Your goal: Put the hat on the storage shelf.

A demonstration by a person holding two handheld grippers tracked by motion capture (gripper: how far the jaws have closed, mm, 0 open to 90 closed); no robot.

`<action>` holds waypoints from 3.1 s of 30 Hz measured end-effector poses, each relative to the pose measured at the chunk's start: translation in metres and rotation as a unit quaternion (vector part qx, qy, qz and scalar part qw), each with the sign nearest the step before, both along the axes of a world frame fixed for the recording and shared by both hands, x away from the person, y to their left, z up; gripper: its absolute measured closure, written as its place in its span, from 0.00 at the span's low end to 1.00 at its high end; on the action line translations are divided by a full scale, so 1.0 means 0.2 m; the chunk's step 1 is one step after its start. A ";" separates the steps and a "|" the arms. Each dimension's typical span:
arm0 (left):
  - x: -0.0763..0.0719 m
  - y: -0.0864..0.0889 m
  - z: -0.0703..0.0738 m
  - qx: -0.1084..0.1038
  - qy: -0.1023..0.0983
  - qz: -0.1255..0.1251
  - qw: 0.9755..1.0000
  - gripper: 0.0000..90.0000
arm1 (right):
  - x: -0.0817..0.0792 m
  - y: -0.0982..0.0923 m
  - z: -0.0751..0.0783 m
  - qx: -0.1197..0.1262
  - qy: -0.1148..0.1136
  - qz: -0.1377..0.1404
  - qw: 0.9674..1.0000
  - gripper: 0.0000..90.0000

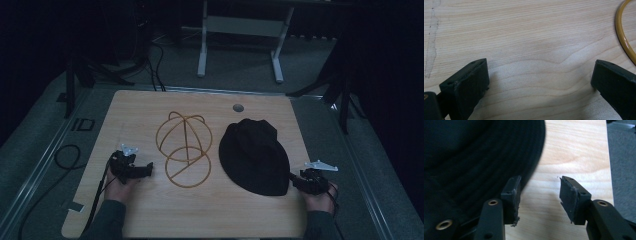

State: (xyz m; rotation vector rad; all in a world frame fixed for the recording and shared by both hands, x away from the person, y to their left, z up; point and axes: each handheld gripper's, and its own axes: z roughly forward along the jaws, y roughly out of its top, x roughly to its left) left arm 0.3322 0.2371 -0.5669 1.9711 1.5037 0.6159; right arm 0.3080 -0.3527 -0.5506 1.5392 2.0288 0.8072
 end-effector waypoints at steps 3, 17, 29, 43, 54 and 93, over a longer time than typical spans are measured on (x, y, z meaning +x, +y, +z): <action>0.00 0.00 0.00 0.000 0.000 0.000 1.000 0.02 | 0.00 0.03 0.05 -0.023 -0.001 0.020 1.000 0.58; 0.00 0.00 0.00 -0.002 -0.001 0.002 1.000 0.02 | -0.01 0.13 0.29 -0.089 0.000 0.082 0.993 0.51; 0.00 0.00 0.00 -0.002 0.000 0.002 1.000 0.02 | -0.03 0.19 0.46 -0.083 0.008 0.133 0.988 0.45; 0.00 0.00 0.00 -0.002 -0.001 0.003 1.000 0.02 | 0.06 0.33 0.54 -0.069 0.049 0.171 0.982 0.42; 0.00 0.00 0.00 -0.002 -0.001 0.003 1.000 0.02 | 0.17 0.39 0.55 -0.061 0.075 0.193 0.977 0.50; 0.00 0.00 0.00 -0.001 -0.001 0.003 1.000 0.02 | 0.51 0.48 0.48 -0.052 0.247 0.203 0.946 0.75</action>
